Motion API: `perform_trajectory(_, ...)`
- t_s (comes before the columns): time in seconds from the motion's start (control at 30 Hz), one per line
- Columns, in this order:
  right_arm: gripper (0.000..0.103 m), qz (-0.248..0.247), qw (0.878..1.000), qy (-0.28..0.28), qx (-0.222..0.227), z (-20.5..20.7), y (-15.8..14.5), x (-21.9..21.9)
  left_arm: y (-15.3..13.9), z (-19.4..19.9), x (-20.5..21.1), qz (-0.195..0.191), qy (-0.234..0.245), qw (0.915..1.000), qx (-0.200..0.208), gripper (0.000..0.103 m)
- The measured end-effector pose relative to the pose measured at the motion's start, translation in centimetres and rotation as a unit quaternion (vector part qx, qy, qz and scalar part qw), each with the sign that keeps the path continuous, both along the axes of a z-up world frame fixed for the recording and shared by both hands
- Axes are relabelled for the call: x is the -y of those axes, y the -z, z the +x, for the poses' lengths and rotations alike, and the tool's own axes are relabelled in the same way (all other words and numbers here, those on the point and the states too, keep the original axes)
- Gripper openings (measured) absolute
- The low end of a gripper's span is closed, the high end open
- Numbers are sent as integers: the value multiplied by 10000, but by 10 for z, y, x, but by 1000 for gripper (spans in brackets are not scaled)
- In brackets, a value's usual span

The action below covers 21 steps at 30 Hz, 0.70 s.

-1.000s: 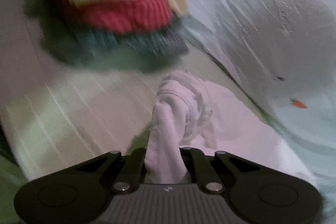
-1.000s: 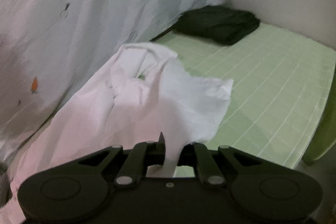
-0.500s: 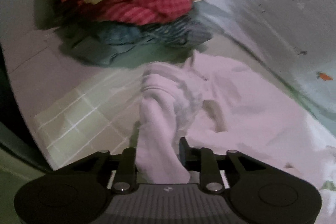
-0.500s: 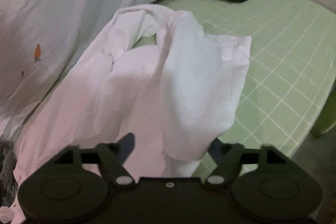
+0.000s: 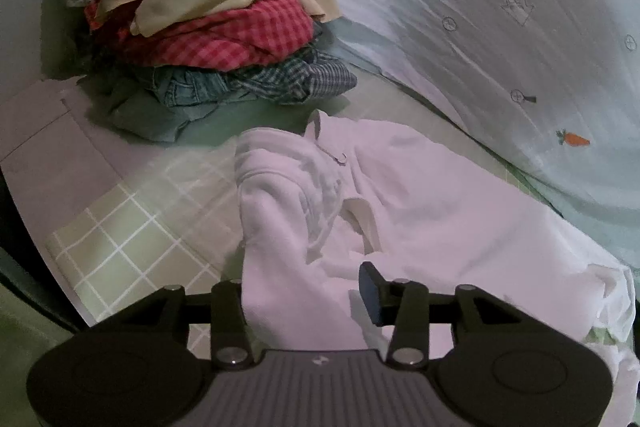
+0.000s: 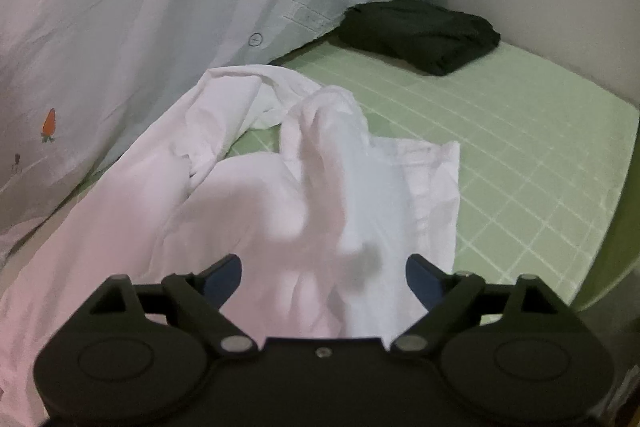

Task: Fold clothes
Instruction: 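Lower the shirt onto the table and open both grippers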

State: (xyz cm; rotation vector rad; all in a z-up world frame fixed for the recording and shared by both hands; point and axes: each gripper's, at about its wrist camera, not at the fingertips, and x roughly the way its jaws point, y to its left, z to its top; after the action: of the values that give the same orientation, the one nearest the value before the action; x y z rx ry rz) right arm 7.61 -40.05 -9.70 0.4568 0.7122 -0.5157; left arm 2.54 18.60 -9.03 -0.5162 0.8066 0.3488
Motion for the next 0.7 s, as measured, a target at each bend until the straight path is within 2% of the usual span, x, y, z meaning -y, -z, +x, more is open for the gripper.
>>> perform_trajectory(0.1, 91, -5, 9999, -75, -79, 3, 4, 2, -4, 1, -1, -31, -95, 10000, -7, 45)
perform_trajectory(0.23, 91, -4, 9997, -165, -175, 8, 8, 12, -14, 5, 8, 223, -195, 9995, -61, 45)
perform_trajectory(0.37, 92, -105, 9992, -296, -235, 12, 8, 29, -24, 8, 16, 238, -430, 9988, -22, 45)
perform_trajectory(0.57, 95, -237, 9987, -278, -341, 23, 18, 85, -38, 21, 50, 655, -511, 9964, -163, 52)
perform_trajectory(0.7, 95, -546, 9951, -495, -652, 41, 36, 124, -49, 22, 74, 940, -570, 9937, -204, 52)
